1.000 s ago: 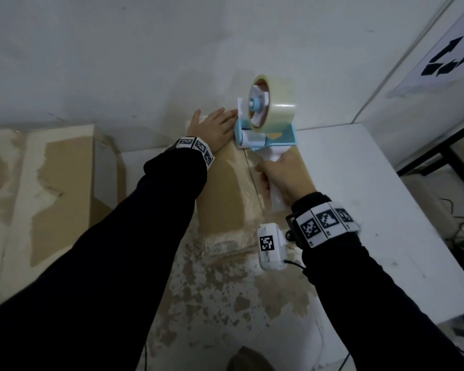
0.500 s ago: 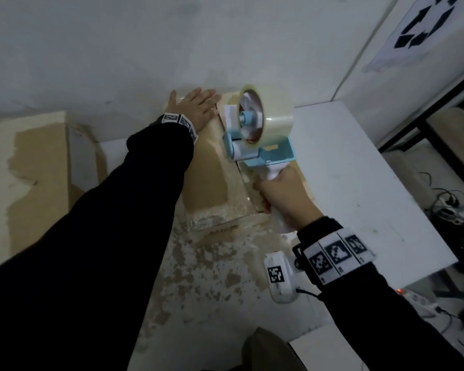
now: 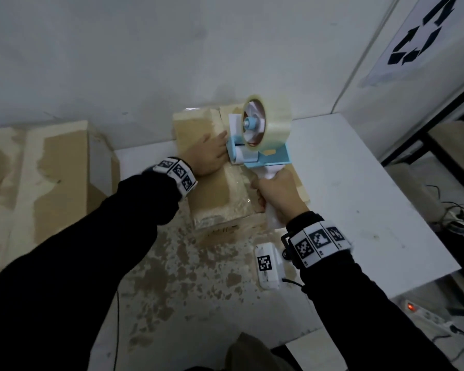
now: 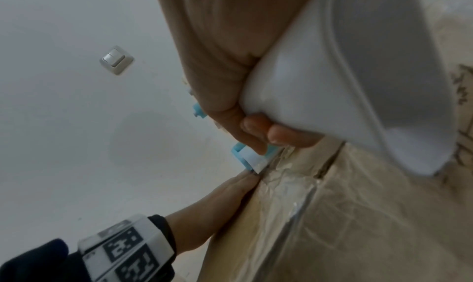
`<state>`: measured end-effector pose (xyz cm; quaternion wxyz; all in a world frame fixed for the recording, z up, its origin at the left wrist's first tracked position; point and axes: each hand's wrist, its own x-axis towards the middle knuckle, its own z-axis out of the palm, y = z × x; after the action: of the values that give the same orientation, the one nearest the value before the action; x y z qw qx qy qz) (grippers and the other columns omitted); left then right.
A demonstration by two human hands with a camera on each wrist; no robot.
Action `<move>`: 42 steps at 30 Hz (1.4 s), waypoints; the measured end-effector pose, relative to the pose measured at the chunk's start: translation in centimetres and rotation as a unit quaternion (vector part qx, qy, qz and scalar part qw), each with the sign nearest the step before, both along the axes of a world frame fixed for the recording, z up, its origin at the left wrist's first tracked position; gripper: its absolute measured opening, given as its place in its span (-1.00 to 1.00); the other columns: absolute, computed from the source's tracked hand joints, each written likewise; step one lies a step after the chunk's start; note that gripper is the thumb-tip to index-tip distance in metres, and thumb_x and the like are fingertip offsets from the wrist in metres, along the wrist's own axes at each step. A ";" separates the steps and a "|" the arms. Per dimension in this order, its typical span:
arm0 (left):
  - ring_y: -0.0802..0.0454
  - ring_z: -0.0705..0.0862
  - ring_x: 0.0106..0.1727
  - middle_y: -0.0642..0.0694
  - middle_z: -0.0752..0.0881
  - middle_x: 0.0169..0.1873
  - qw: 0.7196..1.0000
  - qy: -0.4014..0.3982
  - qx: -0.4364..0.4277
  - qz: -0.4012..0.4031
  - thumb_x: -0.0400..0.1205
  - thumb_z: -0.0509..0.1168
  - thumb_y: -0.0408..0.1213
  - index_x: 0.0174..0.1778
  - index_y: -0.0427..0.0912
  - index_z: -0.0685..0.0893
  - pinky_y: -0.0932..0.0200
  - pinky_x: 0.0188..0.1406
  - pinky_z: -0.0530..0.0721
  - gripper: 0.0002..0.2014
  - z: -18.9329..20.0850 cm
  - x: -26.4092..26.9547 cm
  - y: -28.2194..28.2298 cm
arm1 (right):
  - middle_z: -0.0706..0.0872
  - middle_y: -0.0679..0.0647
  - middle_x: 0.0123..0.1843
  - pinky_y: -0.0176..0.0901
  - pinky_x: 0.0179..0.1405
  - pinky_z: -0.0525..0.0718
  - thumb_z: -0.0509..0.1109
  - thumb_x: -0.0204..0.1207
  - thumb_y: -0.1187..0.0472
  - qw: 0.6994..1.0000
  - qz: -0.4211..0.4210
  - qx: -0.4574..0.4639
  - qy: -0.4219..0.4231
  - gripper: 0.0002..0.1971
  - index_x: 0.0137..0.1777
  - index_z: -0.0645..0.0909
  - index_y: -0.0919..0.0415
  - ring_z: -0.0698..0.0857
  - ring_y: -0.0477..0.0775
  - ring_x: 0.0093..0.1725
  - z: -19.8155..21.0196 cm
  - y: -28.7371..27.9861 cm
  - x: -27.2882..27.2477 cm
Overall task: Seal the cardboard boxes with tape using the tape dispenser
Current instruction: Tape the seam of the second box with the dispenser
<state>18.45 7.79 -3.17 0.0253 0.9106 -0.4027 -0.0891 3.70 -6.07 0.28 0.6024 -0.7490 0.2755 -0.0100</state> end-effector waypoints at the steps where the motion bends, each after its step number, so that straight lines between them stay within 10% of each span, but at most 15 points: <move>1: 0.03 -0.04 0.67 -0.05 0.09 0.65 1.000 0.002 -0.004 0.009 0.76 -0.15 -0.18 0.63 -0.12 0.14 -0.06 0.56 -0.03 -0.53 0.0 -0.5 0.1 | 0.44 0.14 -0.64 -0.15 -0.57 0.42 0.34 0.34 0.47 1.000 -0.001 0.000 0.002 -0.70 -0.54 0.40 0.21 0.39 0.08 -0.69 0.0 0.1 0.0; 13: -0.01 0.11 0.64 -0.06 0.22 0.61 0.998 -0.007 0.002 0.066 0.72 -0.04 -0.16 0.58 -0.16 0.25 -0.20 0.58 -0.15 -0.52 -0.1 -1.4 -0.3 | 0.43 0.15 -0.55 -0.23 -0.64 0.41 0.29 0.36 0.45 0.999 0.032 -0.029 0.010 -0.77 -0.45 0.38 0.25 0.40 0.08 -0.68 0.3 0.8 -2.5; 19: 0.10 -0.06 0.66 0.06 -0.03 0.65 0.993 -0.011 0.089 0.072 0.75 -0.19 -0.10 0.64 -0.06 -0.04 -0.15 0.60 -0.18 -0.50 0.2 -1.8 -0.9 | 0.38 0.12 -0.61 -0.21 -0.61 0.38 0.28 0.39 0.49 0.999 0.029 -0.012 0.015 -0.74 -0.46 0.40 0.21 0.36 0.06 -0.66 0.4 0.2 -6.2; 42: 0.17 0.08 0.64 0.12 0.17 0.62 0.991 -0.015 -0.009 0.133 0.75 -0.19 -0.09 0.60 0.02 0.17 -0.19 0.57 -0.08 -0.54 -0.5 -10.4 -0.2 | 0.45 0.13 -0.52 -0.24 -0.63 0.42 0.29 0.39 0.41 0.998 0.039 -0.056 -0.005 -0.81 -0.41 0.41 0.23 0.45 0.10 -0.58 0.7 0.7 -10.3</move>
<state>8.01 7.56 -3.64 0.0394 0.9571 -0.2789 -0.0677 -6.60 -5.39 0.98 0.5609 -0.7917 0.2420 -0.0052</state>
